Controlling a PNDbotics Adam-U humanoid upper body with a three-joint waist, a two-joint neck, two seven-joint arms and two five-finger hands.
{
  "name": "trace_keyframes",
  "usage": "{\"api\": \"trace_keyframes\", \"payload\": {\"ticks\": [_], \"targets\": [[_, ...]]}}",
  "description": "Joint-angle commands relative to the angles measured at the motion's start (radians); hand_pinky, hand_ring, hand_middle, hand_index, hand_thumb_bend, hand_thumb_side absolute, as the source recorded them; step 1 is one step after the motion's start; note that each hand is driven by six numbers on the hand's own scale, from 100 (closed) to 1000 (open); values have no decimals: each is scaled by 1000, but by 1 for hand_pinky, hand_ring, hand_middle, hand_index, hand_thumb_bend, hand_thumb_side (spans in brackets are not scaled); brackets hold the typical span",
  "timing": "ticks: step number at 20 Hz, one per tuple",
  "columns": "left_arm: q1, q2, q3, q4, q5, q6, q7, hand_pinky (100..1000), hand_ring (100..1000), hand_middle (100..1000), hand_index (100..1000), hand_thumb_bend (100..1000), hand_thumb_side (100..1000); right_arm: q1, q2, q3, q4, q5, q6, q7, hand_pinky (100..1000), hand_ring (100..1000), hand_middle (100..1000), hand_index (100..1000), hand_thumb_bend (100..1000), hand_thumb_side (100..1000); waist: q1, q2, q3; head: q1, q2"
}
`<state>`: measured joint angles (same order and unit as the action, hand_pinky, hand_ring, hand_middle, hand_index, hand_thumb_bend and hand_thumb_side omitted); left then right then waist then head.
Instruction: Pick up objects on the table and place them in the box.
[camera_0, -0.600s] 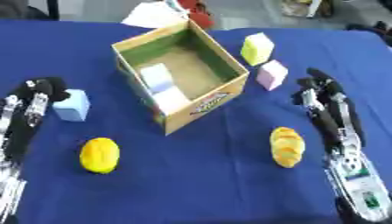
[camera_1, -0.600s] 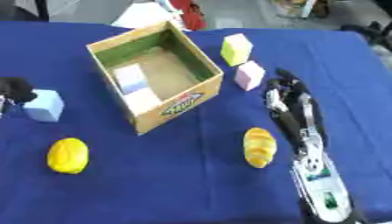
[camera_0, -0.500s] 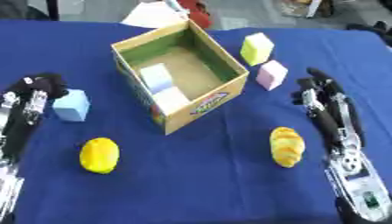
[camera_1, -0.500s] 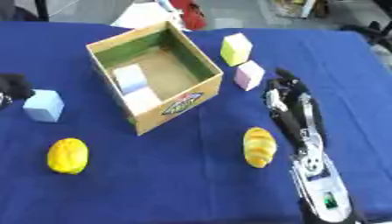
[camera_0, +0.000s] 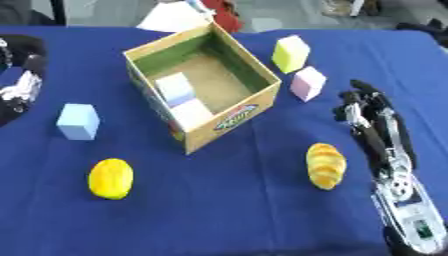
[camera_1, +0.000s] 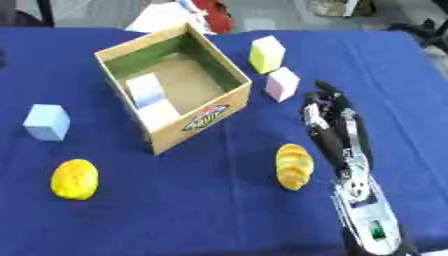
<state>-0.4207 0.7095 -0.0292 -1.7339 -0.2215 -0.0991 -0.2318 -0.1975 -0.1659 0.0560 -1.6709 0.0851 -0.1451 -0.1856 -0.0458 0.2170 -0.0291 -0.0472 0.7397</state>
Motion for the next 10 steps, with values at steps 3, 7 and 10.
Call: {"api": "trace_keyframes", "payload": {"ticks": [3,7,10], "targets": [[-149,161,-81,95,-133,-58,-205,793,736,744,867,221,385,0,-29,-1,-7,6,0,5,579,587,666,859,100,567,24,-37,-9,3,12],[-266,152,-182,203,-278,-129,-425,801,752,777,894,403,301,5,-32,4,-4,6,-1,10,579,587,666,859,100,566,31,-43,-21,7,20],[-324,107,-214,287,-372,-183,-526,802,759,785,893,438,220,8,-33,4,-2,5,-1,11,578,586,666,859,100,566,32,-46,-28,6,24]]}}
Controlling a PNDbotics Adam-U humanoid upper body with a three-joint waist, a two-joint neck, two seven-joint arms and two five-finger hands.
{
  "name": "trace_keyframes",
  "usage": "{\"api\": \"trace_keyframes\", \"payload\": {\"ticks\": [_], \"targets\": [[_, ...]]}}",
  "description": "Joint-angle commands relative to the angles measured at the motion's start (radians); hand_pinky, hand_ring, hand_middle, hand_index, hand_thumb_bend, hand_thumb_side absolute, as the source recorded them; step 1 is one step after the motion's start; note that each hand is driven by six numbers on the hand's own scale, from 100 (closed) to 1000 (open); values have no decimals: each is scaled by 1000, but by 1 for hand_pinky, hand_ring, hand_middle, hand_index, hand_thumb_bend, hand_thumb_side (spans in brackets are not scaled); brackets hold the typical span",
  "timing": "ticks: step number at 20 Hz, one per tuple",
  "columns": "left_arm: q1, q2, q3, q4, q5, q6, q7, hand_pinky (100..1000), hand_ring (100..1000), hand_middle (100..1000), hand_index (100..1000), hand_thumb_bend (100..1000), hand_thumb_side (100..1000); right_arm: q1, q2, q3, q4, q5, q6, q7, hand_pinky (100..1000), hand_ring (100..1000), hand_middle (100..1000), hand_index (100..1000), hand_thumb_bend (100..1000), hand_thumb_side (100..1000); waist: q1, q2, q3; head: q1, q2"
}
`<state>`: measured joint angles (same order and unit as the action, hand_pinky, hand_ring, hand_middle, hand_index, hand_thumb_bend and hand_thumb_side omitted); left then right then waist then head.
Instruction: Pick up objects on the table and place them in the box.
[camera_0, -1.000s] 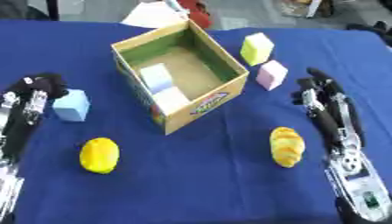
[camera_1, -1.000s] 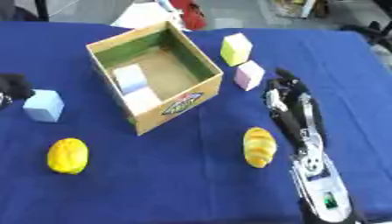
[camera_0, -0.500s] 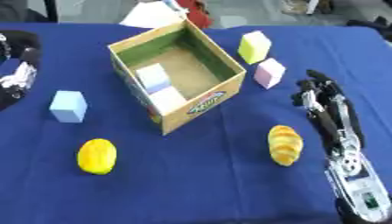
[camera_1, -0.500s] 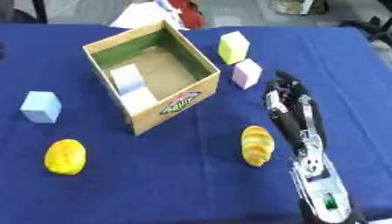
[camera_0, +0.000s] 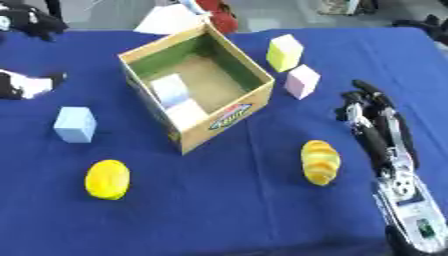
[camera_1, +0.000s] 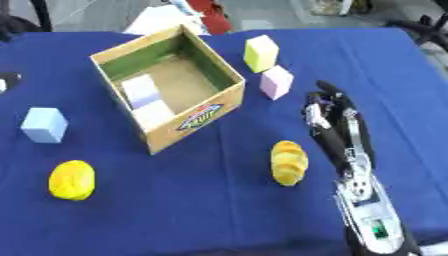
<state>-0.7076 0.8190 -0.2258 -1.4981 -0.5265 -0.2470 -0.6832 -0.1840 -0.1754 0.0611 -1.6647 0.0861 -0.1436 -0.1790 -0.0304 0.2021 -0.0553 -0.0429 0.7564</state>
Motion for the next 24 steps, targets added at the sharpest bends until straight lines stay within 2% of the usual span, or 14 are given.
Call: {"api": "trace_keyframes", "payload": {"ticks": [1,3,6,13,18,24], "targets": [[-52,-19,-21,86,-98,-46,-92,803,765,791,896,456,195,-5,-24,-1,-8,4,-3,4,578,586,665,859,100,565,17,-32,-4,0,9],[-78,-52,-21,154,-168,-55,-103,805,771,799,902,480,190,-4,-25,-1,-7,4,-3,4,578,586,665,859,100,566,17,-34,-5,-1,11],[-103,-101,-15,255,-258,-54,-96,805,773,807,908,503,229,-4,-24,-1,-7,3,-3,5,579,587,666,859,100,566,16,-36,-3,-3,13],[-131,-160,-9,392,-353,-74,-67,808,777,816,917,524,246,-4,-23,0,-6,2,-3,8,579,587,665,859,100,565,16,-36,-2,-4,14],[-129,-176,-6,428,-346,-94,-70,806,770,811,914,492,276,-4,-22,-1,-6,1,-3,10,579,586,665,859,100,570,13,-34,-6,-4,14],[-126,-154,13,395,-284,-98,-95,807,768,809,913,480,303,-3,-22,-2,-5,1,-1,8,578,586,665,858,100,568,13,-34,-4,-3,14]]}}
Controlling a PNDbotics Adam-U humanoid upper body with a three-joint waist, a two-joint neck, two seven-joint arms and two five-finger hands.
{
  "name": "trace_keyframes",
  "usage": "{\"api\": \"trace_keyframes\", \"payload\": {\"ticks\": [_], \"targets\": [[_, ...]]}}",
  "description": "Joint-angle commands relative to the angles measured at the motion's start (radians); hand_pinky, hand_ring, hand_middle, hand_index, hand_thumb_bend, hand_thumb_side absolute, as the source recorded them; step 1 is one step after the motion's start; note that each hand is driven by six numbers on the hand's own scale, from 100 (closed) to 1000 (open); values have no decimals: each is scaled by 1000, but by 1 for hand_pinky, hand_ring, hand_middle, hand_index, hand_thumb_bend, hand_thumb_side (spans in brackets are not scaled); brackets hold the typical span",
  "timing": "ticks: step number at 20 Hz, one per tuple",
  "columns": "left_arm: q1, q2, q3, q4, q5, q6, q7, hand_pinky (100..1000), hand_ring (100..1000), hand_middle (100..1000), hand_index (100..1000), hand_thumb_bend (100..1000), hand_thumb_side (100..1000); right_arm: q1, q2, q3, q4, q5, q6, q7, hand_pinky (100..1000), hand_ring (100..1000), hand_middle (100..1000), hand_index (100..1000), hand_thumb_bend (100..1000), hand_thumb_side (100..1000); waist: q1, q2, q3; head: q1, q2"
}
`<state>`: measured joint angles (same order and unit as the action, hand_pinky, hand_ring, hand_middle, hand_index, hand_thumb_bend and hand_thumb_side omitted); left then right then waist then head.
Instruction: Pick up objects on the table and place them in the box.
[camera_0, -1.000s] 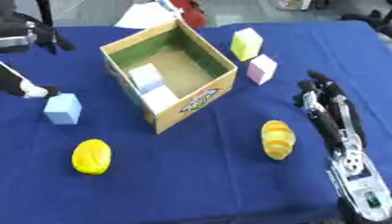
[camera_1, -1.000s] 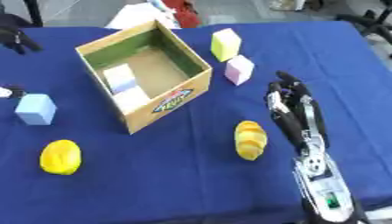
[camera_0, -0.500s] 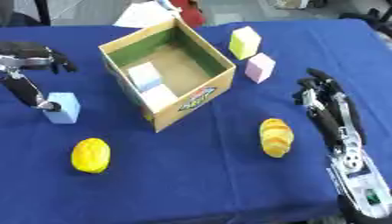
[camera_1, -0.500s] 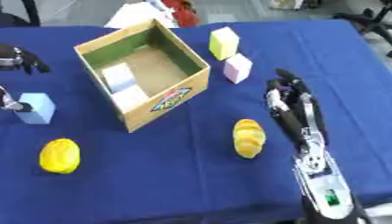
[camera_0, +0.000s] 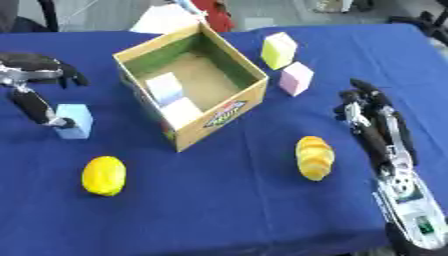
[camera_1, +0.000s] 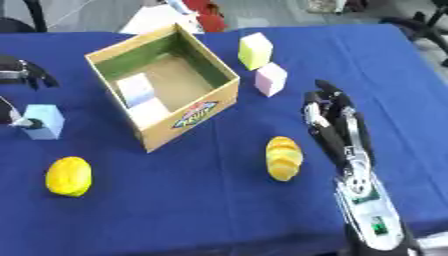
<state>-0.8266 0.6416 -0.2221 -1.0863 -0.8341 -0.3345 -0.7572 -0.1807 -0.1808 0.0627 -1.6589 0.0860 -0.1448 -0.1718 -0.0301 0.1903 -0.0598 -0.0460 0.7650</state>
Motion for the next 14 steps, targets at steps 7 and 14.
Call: {"api": "trace_keyframes", "payload": {"ticks": [7,14], "targets": [[23,63,-2,-48,95,-23,-132,808,772,815,913,503,368,-6,-18,-6,-9,2,0,-1,578,586,665,858,100,569,15,-22,5,-4,4],[40,77,4,-64,143,-8,-150,815,779,825,916,507,431,-5,-18,-7,-9,2,1,-1,578,586,664,858,100,569,13,-24,5,-2,4]]}}
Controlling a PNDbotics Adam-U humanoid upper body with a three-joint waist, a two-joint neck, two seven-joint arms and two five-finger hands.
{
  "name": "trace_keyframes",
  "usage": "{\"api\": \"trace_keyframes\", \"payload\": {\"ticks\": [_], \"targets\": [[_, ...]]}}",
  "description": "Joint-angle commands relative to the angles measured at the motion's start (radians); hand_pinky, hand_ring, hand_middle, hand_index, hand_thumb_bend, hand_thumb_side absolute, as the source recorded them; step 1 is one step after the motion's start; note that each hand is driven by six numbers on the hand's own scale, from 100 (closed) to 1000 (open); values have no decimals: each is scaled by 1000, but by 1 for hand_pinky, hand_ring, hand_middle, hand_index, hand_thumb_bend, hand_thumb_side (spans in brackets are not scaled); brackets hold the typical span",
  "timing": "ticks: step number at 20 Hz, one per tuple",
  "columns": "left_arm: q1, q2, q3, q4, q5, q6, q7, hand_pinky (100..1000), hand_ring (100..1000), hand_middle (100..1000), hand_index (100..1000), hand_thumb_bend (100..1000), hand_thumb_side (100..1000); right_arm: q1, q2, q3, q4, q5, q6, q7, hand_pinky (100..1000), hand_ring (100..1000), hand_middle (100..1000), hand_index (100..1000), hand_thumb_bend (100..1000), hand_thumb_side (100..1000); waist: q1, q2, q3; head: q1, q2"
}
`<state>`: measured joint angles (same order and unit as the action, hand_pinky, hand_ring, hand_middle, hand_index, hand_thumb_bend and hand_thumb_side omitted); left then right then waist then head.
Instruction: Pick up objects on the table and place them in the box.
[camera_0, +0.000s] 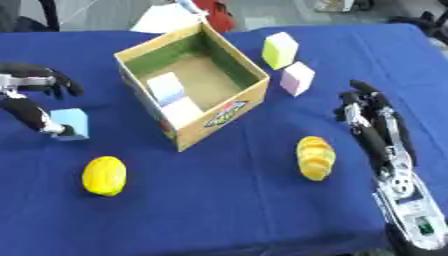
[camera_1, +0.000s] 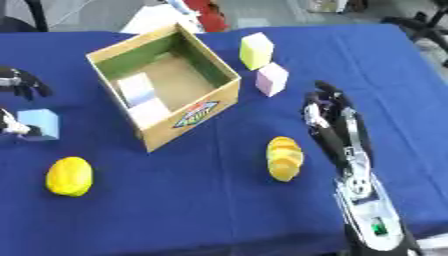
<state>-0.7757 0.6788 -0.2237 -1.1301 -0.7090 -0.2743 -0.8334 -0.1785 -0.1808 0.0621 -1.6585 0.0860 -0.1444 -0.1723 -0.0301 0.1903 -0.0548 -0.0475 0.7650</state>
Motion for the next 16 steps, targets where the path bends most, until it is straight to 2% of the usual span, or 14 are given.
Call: {"api": "trace_keyframes", "payload": {"ticks": [1,6,9,13,14,16], "targets": [[-8,41,-2,-19,19,-72,-73,813,778,824,915,513,433,-8,-18,-5,-9,2,0,0,579,586,664,859,100,569,13,-24,0,-1,4],[10,49,-39,-3,1,-95,-74,806,776,822,912,550,433,-8,-17,-5,-9,2,0,1,578,586,664,859,100,570,13,-22,-1,1,4],[11,50,-29,-5,-31,-83,-74,788,746,779,888,518,351,-7,-16,-5,-8,2,0,1,579,586,664,859,100,571,12,-22,0,0,5],[8,49,-4,-29,-62,-58,-38,650,578,600,770,369,100,-6,-16,-7,-8,1,0,0,579,585,664,859,100,571,12,-22,-1,-1,5],[7,49,1,-38,-66,-54,-17,608,526,542,718,283,104,-6,-16,-7,-8,1,0,0,578,585,664,859,100,571,11,-22,-1,-1,5],[4,49,13,-60,-57,-48,30,577,487,498,676,229,115,-6,-16,-7,-7,1,0,0,579,585,664,859,100,571,11,-22,-2,-1,5]]}}
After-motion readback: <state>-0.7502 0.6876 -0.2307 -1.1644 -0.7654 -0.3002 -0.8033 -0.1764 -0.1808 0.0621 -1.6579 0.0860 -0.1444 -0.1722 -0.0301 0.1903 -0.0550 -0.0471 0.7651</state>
